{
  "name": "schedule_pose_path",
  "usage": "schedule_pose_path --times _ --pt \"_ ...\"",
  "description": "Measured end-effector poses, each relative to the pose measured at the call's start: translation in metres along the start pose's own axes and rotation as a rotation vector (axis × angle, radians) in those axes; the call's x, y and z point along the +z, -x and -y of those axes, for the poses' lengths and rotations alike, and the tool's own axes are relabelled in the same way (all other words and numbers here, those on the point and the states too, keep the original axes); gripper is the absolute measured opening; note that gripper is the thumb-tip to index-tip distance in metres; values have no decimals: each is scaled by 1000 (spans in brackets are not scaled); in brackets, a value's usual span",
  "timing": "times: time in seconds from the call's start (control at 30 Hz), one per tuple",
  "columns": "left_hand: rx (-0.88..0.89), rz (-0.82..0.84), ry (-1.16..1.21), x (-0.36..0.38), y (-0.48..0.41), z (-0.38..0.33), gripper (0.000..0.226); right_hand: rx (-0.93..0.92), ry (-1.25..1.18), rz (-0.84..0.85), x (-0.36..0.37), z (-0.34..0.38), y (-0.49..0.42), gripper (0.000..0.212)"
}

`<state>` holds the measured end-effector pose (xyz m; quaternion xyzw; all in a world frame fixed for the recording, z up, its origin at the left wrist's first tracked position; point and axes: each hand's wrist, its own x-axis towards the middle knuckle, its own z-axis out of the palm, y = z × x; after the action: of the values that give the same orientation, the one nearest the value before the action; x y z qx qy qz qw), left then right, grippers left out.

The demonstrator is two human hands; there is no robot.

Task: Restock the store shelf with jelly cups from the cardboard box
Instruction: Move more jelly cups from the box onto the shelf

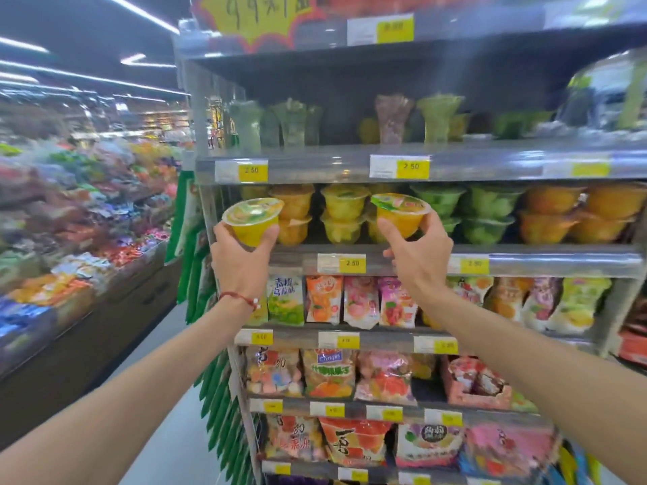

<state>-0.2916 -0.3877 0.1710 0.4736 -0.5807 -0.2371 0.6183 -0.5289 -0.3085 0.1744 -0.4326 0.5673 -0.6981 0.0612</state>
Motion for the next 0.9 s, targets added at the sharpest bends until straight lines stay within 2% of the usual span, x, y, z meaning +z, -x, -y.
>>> schedule_pose_path --times 0.17,0.27,0.63,0.9 --pt "30 -35 -1 6 -27 2 54 7 12 -18 12 -1 -24 63" --pt "17 -54 -23 8 -37 6 51 20 41 -23 18 -7 -29 59" --pt "-108 -138 -83 19 -74 20 63 90 -6 -34 42 -8 -48 50" --pt "-146 -181 -330 25 -95 21 74 115 32 -59 47 -11 -54 45"
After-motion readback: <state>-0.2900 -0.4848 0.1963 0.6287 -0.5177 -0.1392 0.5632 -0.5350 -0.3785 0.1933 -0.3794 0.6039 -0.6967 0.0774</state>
